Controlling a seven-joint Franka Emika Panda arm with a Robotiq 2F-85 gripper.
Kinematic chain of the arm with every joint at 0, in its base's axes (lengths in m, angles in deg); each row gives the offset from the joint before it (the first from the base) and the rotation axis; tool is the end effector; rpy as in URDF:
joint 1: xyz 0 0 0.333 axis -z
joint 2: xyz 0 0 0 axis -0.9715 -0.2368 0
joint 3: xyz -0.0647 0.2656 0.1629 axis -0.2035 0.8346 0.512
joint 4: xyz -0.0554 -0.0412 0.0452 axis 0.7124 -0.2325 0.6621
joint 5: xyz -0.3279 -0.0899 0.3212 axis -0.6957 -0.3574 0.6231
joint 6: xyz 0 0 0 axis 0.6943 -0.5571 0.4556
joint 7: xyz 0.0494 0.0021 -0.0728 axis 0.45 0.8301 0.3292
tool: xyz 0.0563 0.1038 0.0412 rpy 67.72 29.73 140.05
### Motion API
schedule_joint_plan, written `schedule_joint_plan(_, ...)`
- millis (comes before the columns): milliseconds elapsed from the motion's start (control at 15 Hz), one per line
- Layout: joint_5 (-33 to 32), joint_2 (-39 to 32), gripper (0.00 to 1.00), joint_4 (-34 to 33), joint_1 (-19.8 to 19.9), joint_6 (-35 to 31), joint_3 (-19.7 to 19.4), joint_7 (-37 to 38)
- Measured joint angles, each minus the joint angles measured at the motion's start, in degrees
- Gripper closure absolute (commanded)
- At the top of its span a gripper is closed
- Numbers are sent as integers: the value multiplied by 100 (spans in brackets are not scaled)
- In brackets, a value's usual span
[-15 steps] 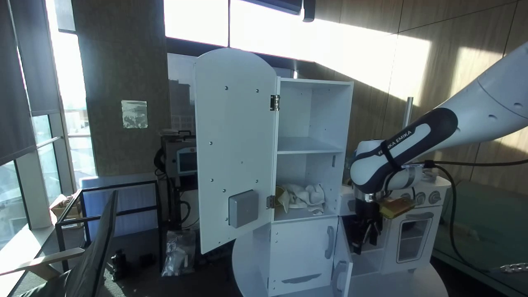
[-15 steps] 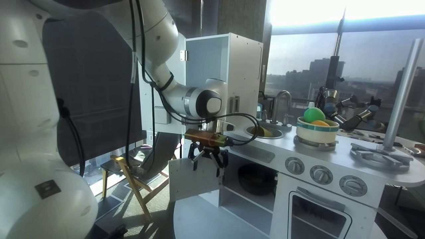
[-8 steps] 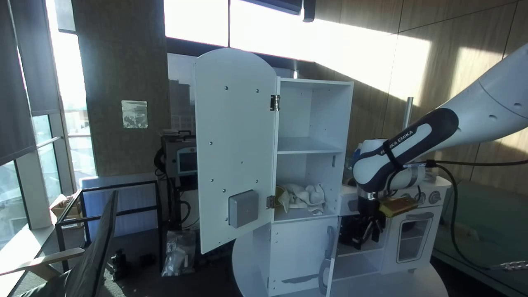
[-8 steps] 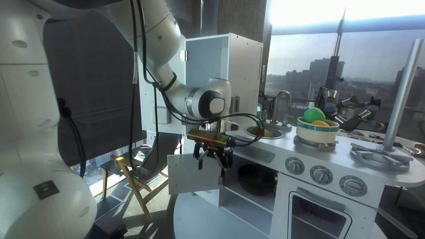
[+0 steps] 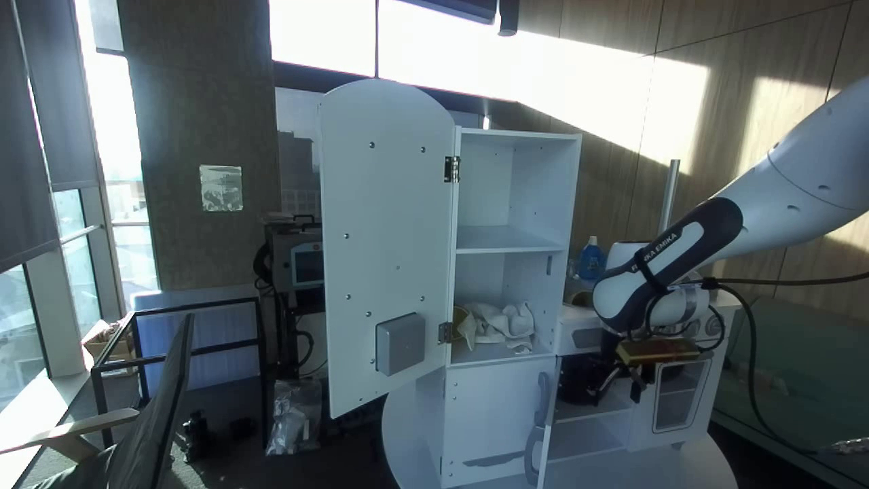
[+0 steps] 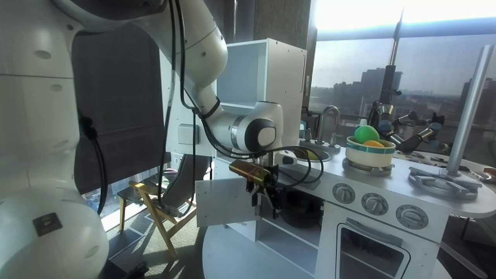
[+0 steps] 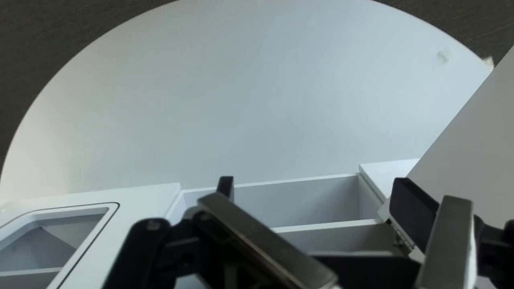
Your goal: Open the middle cabinet door, take the black bowl off the shelf and place it in the sink then close the cabinet door
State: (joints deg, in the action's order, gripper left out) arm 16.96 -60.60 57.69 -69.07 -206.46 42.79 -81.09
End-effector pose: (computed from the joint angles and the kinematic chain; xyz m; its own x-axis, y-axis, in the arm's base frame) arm 0.5216 -0.1399 0.2271 0.9568 -0.2905 0.0146 -0.2909 -0.9548 0.0610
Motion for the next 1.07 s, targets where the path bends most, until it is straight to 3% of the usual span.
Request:
schedule_joint_plan(267, 124, -203, 0, 37, 70, -348, -124, 904)
schedule_joint_plan(733, 1846, -262, 0, 443, 118, -1784, -95, 413)
schedule_joint_plan(1067, 2129, -185, 0, 458, 103, -1899, 3, 248)
